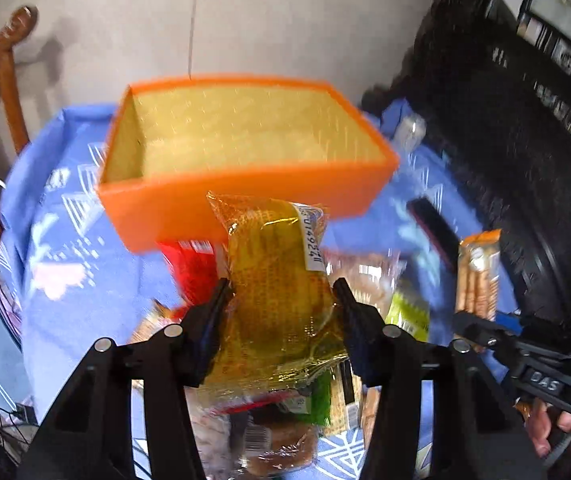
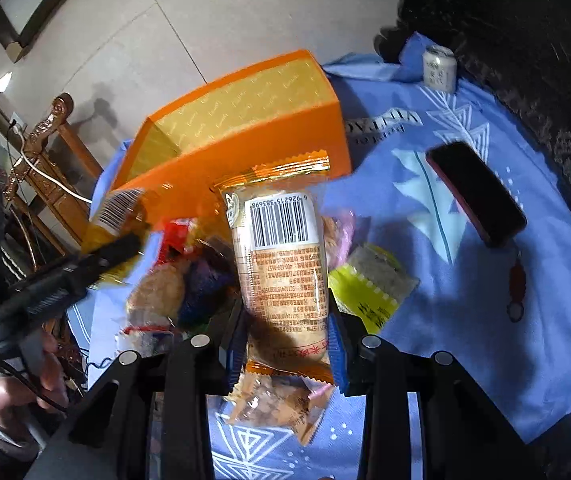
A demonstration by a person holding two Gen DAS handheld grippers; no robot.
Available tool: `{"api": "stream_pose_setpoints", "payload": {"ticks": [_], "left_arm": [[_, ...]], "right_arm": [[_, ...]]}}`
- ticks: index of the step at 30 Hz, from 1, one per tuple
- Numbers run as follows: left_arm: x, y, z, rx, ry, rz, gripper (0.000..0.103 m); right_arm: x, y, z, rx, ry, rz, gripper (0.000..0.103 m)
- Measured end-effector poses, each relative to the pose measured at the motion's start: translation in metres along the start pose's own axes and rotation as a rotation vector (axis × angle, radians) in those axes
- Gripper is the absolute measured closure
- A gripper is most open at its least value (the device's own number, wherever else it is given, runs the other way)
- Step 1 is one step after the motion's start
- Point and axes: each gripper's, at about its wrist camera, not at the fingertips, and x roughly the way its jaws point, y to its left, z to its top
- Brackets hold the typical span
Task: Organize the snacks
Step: 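Carry both snacks over the orange box and open both tools to drop them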
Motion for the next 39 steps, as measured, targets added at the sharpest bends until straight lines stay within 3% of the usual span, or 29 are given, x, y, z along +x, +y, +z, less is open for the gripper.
{"api": "stream_pose_setpoints", "payload": {"ticks": [4,9,16,23,25,26,27,28,29,35,39], "left_arm": [[-0.029,0.019,0.029,-0.020,-0.085,0.007,0.052],[-0.038,0.035,0.070,-0.015,-0.140,0.021,0.052],[-0.017,0.049,0.128,0.008,-0.172,0.051,0.052],[0.015,0.059,0.160,0.010,-0.170,0.063,0.052],[0.026,0.063,0.166,0.009,-0.161,0.076,0.051],[0.030,0.065,0.170,0.004,-0.162,0.094,0.043],[0.033,0.066,0.170,-0.001,-0.163,0.110,0.017],[0.034,0.070,0.172,-0.022,-0.165,0.158,0.005],[0.032,0.071,0.173,-0.040,-0.178,0.187,0.004],[0.011,0.079,0.164,-0.086,-0.200,0.140,0.004],[0.000,0.082,0.140,-0.115,-0.188,0.136,0.004]], "right_arm": [[-0.006,0.016,0.026,-0.043,-0.045,0.028,0.068],[-0.002,0.035,0.074,-0.110,-0.109,0.048,0.068],[0.023,0.058,0.151,-0.150,-0.170,0.077,0.068],[0.062,0.062,0.190,-0.157,-0.154,0.054,0.068],[0.072,0.062,0.198,-0.157,-0.141,0.053,0.068],[0.080,0.062,0.203,-0.157,-0.127,0.050,0.065],[0.084,0.062,0.205,-0.154,-0.120,0.043,0.058],[0.088,0.061,0.207,-0.145,-0.109,0.033,0.032],[0.088,0.060,0.207,-0.131,-0.106,0.028,0.025],[0.071,0.057,0.187,-0.149,-0.118,0.035,0.025],[0.057,0.049,0.161,-0.161,-0.101,0.029,0.025]]}}
